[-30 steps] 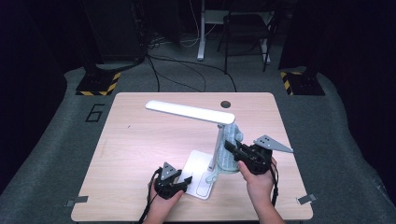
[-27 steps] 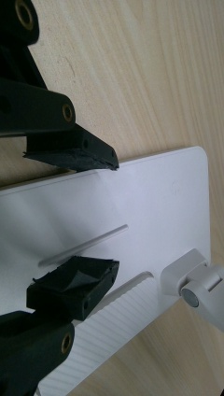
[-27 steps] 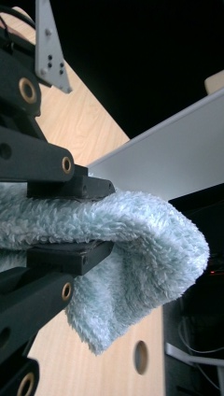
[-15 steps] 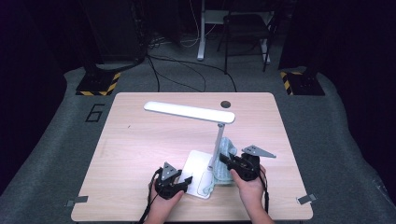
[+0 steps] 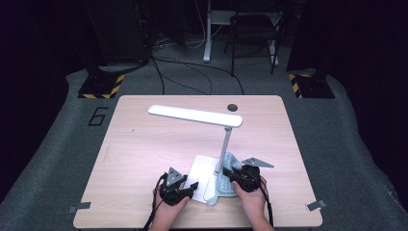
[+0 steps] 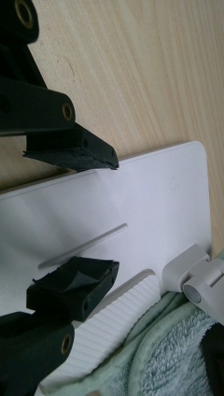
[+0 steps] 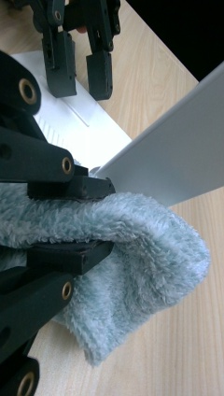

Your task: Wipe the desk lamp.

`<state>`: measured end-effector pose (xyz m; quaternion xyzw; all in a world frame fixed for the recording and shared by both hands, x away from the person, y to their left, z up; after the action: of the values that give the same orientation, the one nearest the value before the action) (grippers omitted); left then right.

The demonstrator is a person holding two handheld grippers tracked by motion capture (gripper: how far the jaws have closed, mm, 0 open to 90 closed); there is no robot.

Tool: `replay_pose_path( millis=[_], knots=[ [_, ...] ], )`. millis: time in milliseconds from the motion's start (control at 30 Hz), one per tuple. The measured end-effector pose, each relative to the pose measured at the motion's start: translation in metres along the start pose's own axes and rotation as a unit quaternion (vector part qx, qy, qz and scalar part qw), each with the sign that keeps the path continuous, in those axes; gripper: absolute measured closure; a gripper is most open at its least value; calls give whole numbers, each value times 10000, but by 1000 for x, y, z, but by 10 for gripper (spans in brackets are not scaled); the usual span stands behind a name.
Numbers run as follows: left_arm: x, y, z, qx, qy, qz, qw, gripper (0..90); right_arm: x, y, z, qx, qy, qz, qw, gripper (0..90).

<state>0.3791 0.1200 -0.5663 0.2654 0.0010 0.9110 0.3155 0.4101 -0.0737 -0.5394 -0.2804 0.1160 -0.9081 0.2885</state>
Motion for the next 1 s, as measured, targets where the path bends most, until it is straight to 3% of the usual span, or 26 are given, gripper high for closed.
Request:
replay_pose_path(
  millis=[333, 600, 800, 1000],
  knots=[
    [0, 0, 0, -9, -11, -2, 10000, 439, 17, -8, 21, -203, 394, 336, 9985, 734],
    [0, 0, 0, -7, 0, 4, 10000, 439, 43, -23, 57, -51, 738, 496, 9960, 733],
    [1, 0, 0, -17, -50, -22, 10000, 439, 63, -37, 87, 88, 1027, 612, 9928, 732],
    [0, 1, 0, -105, 42, 88, 9999, 440, 83, -50, 119, 332, 1332, 703, 9880, 732]
  ],
)
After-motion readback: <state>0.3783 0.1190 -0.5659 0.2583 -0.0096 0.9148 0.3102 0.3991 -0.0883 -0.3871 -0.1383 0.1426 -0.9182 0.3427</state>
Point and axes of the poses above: each handheld gripper's, and its own axes: x roughly backward along the jaws, z roughly out of its top, y roughly to its right, the point moved 7 cm from there along -x, roughly forward along the jaws, and after that the axes turned 5 degrees about y, right-handed, at the moved point
